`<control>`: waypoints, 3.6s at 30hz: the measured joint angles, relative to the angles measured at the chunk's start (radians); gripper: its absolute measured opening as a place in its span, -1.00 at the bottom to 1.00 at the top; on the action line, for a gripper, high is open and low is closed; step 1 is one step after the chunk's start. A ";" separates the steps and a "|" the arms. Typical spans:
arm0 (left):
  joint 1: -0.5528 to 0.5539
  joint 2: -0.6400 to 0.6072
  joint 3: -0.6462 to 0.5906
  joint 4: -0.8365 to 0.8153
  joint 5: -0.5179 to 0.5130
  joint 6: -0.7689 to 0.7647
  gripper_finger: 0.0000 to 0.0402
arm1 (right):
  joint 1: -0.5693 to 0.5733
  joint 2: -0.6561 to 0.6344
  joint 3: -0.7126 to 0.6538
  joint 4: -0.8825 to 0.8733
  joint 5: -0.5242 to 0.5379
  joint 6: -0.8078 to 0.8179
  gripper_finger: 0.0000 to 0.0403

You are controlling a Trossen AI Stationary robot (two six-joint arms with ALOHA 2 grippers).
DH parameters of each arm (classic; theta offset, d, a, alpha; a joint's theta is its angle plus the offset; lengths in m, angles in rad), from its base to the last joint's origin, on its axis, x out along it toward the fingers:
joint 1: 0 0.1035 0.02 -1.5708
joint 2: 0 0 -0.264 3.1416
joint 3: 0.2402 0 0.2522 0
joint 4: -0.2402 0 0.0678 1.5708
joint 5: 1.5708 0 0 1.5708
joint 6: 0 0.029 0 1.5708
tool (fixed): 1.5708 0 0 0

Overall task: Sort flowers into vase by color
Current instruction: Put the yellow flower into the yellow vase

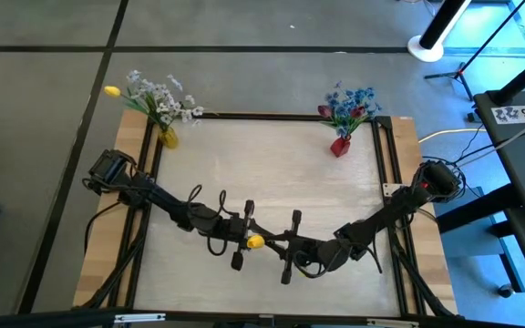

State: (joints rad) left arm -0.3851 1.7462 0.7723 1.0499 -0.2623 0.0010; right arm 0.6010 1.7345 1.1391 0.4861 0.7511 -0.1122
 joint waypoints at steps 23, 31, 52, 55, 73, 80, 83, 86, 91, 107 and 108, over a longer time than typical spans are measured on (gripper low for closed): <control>-0.055 -0.012 0.000 -0.001 -0.235 0.197 -0.98 | 0.030 0.002 0.051 -0.090 0.046 0.012 -0.41; -0.177 -0.084 0.000 -0.134 -0.565 0.351 -0.98 | 0.127 0.003 0.070 -0.114 0.110 -0.018 0.37; -0.247 -0.633 -0.248 -0.340 -1.303 0.672 -0.98 | 0.325 0.003 0.028 -0.364 0.340 0.350 0.43; -0.181 -0.803 -0.355 -0.340 -1.308 0.667 -0.98 | 0.314 0.003 0.017 -0.364 0.340 0.355 0.40; 0.422 -1.315 -0.462 -0.338 -1.027 0.792 -0.97 | 0.223 0.003 0.017 -0.362 0.259 0.377 0.39; 0.567 -1.313 -0.463 -0.366 -1.040 0.712 -0.97 | 0.224 0.003 0.017 -0.368 0.236 0.403 0.39; 0.595 -1.314 -0.463 -0.420 -1.054 0.657 -0.97 | 0.224 0.003 0.017 -0.390 0.216 0.422 0.39; 0.605 -1.313 -0.463 -0.532 -1.049 0.552 -0.97 | 0.224 0.003 0.017 -0.392 0.216 0.422 0.39; 0.657 -1.313 -0.463 -0.694 -1.048 0.372 -0.97 | 0.224 0.003 0.017 -0.392 0.223 0.422 0.39; 0.708 -1.308 -0.463 -0.811 -1.034 0.102 -0.97 | 0.223 0.003 0.017 -0.392 0.224 0.422 0.39; 0.710 -1.308 -0.463 -0.815 -1.035 0.091 -0.97 | 0.223 0.003 0.017 -0.392 0.224 0.422 0.39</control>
State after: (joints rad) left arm 0.3246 0.4385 0.3092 0.2345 -1.2977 0.0918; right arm 0.8242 1.7370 1.1564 0.0937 0.9752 0.3099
